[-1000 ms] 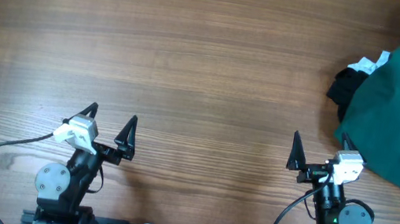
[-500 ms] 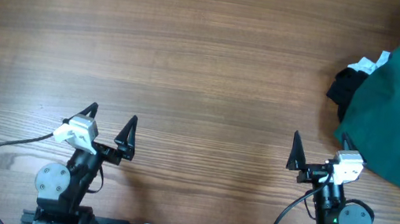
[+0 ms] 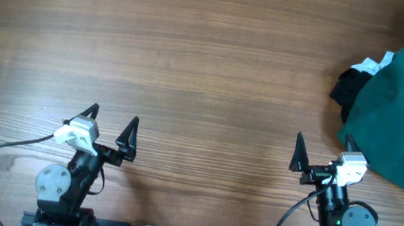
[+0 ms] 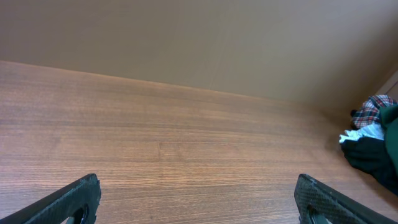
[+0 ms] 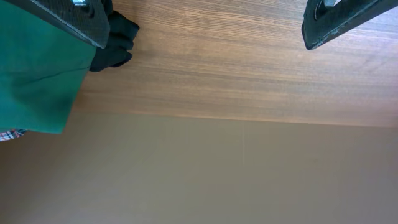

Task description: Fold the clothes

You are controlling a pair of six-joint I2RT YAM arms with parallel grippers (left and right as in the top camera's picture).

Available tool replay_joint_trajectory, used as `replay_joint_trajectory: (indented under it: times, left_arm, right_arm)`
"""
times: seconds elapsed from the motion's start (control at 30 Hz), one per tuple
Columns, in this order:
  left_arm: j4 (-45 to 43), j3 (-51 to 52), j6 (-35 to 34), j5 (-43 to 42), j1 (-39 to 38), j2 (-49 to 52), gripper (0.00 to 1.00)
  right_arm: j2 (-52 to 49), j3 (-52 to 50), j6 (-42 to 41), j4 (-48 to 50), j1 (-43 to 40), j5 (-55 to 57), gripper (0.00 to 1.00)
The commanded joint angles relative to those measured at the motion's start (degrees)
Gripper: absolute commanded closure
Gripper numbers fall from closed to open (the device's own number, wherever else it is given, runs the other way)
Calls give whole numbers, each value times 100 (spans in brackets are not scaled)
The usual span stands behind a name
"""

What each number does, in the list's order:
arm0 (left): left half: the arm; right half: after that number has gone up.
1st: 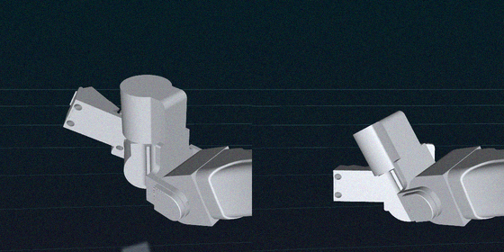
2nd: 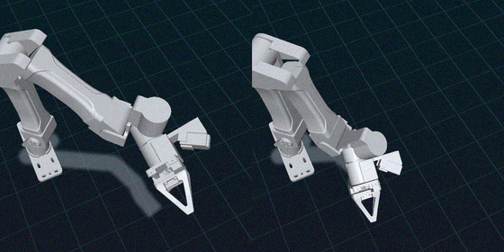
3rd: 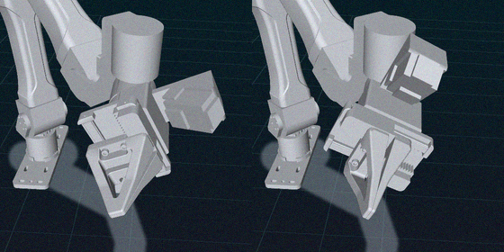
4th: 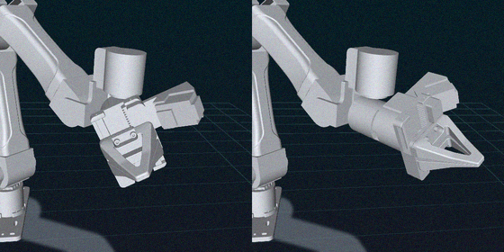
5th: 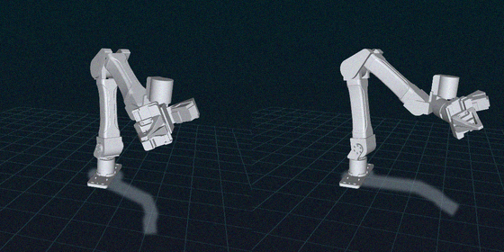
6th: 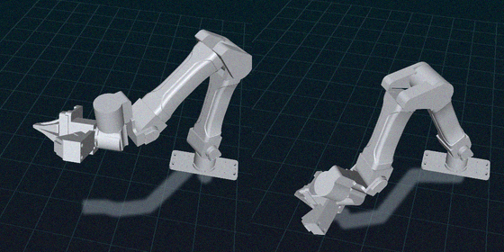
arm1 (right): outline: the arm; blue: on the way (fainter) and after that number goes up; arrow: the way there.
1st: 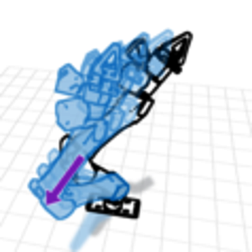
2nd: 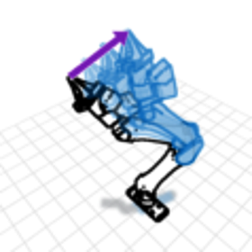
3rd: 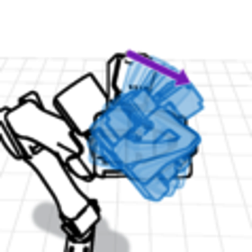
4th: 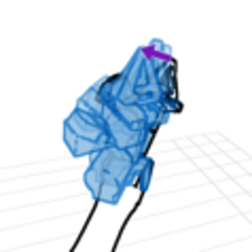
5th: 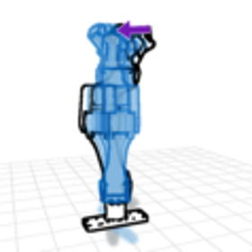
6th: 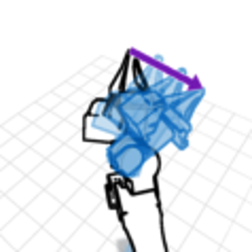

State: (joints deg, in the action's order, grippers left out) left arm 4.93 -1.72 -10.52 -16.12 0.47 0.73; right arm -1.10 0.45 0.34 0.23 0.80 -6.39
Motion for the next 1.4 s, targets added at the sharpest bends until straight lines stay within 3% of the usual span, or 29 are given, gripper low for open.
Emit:
replay_joint_trajectory:
  times: [0.0,0.5,0.7,1.03,1.37]
  left_arm:
    - [2,44,111,50,-22,-33,0]
    - [-2,44,114,52,-22,227,0]
    - [0,44,114,52,-22,227,0]
    - [-7,44,107,50,-22,229,0]
    - [-192,20,-487,48,-22,229,0]
  right_arm:
    - [31,-15,68,15,-35,-2,0]
    - [31,-15,28,44,-35,-9,0]
    - [31,-15,-675,133,-35,-7,0]
    - [31,-15,-680,409,-35,-7,0]
    - [31,-13,-973,664,-35,-61,1]
